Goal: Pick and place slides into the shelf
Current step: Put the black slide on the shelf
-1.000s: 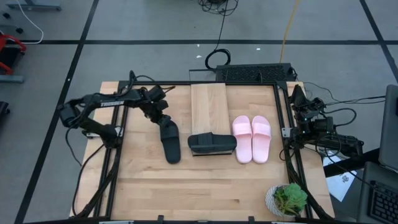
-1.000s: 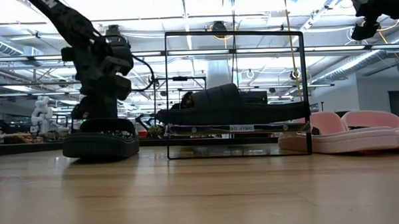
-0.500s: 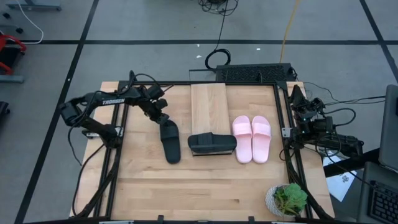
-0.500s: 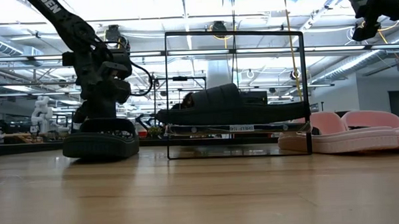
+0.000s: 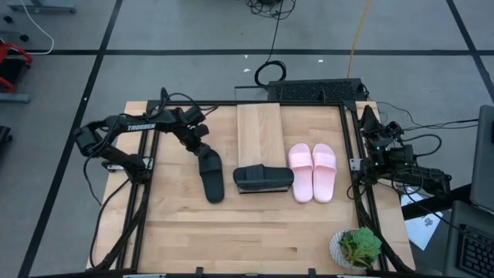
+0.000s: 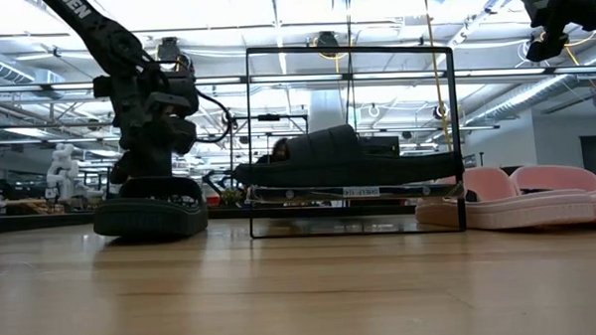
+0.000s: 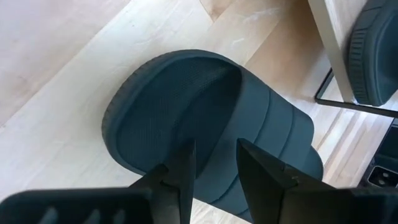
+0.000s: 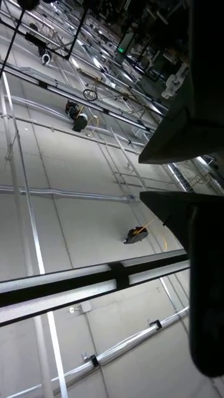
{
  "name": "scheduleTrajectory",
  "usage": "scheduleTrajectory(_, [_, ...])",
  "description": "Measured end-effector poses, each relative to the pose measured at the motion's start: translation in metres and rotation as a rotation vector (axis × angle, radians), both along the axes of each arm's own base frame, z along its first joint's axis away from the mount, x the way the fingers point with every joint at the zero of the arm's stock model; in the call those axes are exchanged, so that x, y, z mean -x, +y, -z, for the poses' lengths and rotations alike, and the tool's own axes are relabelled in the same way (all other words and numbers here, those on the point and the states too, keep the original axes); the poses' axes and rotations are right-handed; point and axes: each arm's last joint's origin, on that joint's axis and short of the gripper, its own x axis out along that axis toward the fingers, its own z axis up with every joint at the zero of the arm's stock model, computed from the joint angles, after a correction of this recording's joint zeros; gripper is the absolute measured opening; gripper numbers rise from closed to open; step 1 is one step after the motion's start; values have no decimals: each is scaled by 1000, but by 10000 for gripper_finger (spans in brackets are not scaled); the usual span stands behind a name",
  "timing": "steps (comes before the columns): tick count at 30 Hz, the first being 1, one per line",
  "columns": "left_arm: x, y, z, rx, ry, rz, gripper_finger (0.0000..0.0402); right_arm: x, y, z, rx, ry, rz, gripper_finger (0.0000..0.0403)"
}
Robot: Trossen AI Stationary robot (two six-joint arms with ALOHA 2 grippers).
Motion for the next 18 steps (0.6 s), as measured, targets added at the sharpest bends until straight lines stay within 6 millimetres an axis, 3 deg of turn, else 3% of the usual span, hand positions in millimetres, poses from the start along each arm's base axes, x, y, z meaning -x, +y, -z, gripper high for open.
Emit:
scheduleTrajectory(12, [-17,-1,26,113,-4,42,113,0,0,0,0,-6,-11,73])
scheduleTrajectory(18, [-18,-3,26,184,-48,72,113,0,0,0,0,-6,-10,73])
